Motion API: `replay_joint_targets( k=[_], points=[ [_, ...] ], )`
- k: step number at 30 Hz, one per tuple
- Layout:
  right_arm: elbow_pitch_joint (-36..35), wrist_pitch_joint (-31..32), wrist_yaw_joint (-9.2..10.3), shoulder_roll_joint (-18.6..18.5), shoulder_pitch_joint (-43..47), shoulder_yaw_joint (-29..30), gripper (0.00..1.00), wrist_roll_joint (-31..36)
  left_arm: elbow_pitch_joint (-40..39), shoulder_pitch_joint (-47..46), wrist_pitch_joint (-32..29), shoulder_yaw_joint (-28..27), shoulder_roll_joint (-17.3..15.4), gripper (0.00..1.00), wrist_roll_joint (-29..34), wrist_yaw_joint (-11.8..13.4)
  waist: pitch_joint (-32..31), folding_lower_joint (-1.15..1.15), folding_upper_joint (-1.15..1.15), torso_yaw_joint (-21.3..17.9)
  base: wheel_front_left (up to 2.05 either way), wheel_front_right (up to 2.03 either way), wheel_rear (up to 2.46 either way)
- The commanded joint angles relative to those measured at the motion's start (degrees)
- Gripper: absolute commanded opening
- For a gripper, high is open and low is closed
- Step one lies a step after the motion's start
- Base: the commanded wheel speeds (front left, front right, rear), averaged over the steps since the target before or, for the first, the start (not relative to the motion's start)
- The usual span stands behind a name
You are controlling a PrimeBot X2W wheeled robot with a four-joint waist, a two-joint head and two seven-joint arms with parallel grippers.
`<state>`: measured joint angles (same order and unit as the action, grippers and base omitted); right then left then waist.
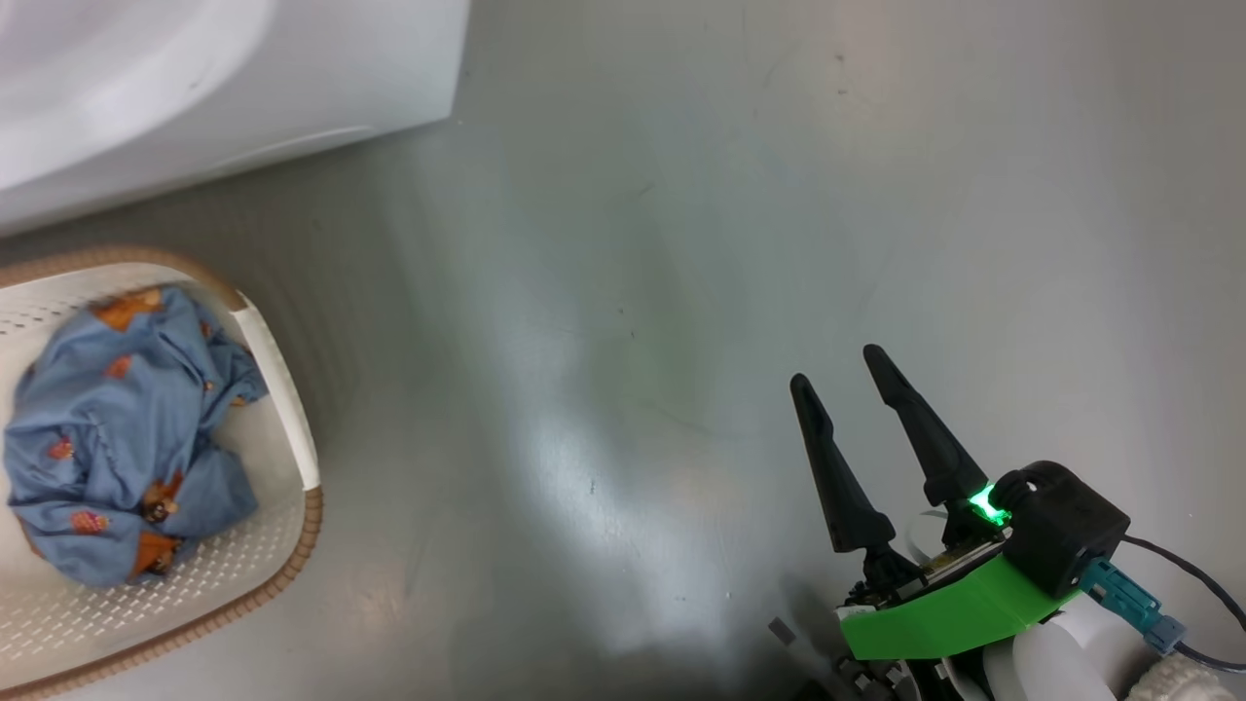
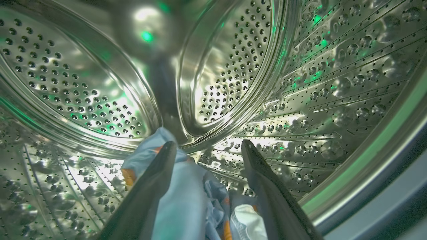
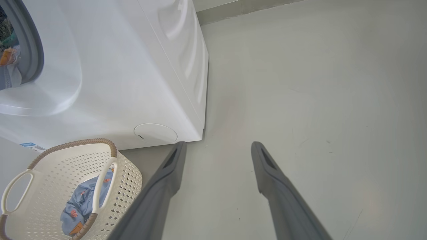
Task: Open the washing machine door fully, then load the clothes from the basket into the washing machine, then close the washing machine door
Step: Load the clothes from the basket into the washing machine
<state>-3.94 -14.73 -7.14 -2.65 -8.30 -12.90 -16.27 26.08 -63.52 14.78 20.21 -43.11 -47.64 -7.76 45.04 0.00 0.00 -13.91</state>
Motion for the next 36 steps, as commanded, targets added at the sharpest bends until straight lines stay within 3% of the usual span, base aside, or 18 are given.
replay_joint_targets(
  k=[1, 7, 15, 25, 36],
  points=[
    [-0.7, -0.3, -0.35, -0.2, 0.4, -1.0, 1.00, -0.5, -0.3, 0.2, 0.1, -0.9, -3.5, 1.00, -1.0, 0.3, -1.0, 0.00, 0.00, 0.6, 0.00, 0.00, 0.00],
    [0.5, -0.3, -0.35, -0.2, -0.4, -0.3, 1.00, -0.7, 1.4, 0.7, 0.2, 3.0, -2.9, 1.00, -2.3, 0.3, -3.7, 0.00, 0.00, 2.0, 0.00, 0.00, 0.00],
    [2.0, -0.3, -0.35, -0.2, -1.2, 1.1, 1.00, -0.5, -0.4, 3.4, 0.2, 2.0, -0.3, 1.00, -1.9, 0.3, -6.5, 0.00, 0.00, 4.2, 0.00, 0.00, 0.00],
    [3.7, -0.3, -0.35, -0.2, -1.7, 2.5, 1.00, -0.5, -5.9, 11.7, 0.2, -3.6, 3.2, 1.00, 2.2, 0.3, -9.3, 0.00, 0.00, 6.3, 0.00, 0.00, 0.00],
    [4.2, -0.3, -0.35, -0.2, -1.8, 3.2, 1.00, 0.1, -17.6, 28.0, 0.2, -14.1, 8.2, 1.00, 8.0, 0.3, -11.0, 0.00, 0.00, 7.9, 0.00, 0.00, 0.00]
  ],
)
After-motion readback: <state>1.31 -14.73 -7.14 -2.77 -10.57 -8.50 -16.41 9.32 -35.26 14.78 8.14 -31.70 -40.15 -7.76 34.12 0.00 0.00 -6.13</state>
